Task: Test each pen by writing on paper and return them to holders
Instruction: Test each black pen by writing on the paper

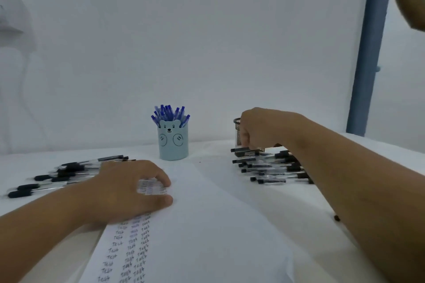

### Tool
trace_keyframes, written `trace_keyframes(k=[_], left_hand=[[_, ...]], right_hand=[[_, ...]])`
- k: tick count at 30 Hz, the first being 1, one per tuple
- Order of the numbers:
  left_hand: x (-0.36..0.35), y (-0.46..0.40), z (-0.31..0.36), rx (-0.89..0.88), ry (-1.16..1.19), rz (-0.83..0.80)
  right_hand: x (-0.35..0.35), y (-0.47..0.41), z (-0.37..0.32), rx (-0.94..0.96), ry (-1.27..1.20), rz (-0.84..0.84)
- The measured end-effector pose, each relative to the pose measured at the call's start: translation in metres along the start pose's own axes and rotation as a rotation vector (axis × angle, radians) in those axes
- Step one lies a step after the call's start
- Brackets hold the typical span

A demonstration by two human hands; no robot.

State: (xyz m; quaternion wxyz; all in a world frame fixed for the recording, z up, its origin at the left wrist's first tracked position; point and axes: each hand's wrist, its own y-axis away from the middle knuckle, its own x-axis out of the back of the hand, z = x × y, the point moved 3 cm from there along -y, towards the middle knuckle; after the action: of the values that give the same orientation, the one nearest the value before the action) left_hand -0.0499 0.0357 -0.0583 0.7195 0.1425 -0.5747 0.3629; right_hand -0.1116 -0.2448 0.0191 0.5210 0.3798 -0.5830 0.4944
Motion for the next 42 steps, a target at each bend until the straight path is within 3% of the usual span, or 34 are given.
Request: trace_keyframes(k=[11,18,24,32,42], left_hand=[[-0.002,-0.004,0.001,-0.019,-0.001,-0.009],[0.003,-0.007,-0.004,-0.020,0.077,0.081],[0.025,-0.008,-0.032,0.057,0.094,0.199],[0.041,0.008,-0.079,0.259,0.016,0.085],[0.051,0.013,-0.091,0.277,0.014,0.172]], right_hand=[[-0.012,-0.011,0.006,-0.022,0.115,0.023],[-0.031,0.007,-0.074,0.298,-0.092,0.170],[-0.068,0.017,-0.118,0.493,-0.263,0.163],[-0.081,0.006,-0.119,0.530,-0.329,0.161],[-0.086,0.000,-0.119,0.564,-0.347,0.167]])
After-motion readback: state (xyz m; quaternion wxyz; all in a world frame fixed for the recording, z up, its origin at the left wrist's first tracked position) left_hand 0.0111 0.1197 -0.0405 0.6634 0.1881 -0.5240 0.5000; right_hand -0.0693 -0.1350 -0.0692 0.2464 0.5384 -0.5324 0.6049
